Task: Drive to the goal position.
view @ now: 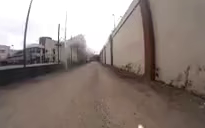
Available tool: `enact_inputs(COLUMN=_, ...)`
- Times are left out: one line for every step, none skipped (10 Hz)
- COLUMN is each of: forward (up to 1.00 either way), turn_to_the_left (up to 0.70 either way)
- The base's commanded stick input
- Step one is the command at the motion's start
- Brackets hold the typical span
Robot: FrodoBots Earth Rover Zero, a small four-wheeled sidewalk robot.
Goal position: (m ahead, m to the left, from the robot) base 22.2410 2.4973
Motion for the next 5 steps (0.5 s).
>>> enact_inputs(forward=0.3, turn_to_the_left=0.0)
enact_inputs(forward=0.3, turn_to_the_left=0.0)
enact_inputs(forward=0.3, turn_to_the_left=0.0)
enact_inputs(forward=0.3, turn_to_the_left=0.0)
enact_inputs(forward=0.3, turn_to_the_left=0.0)
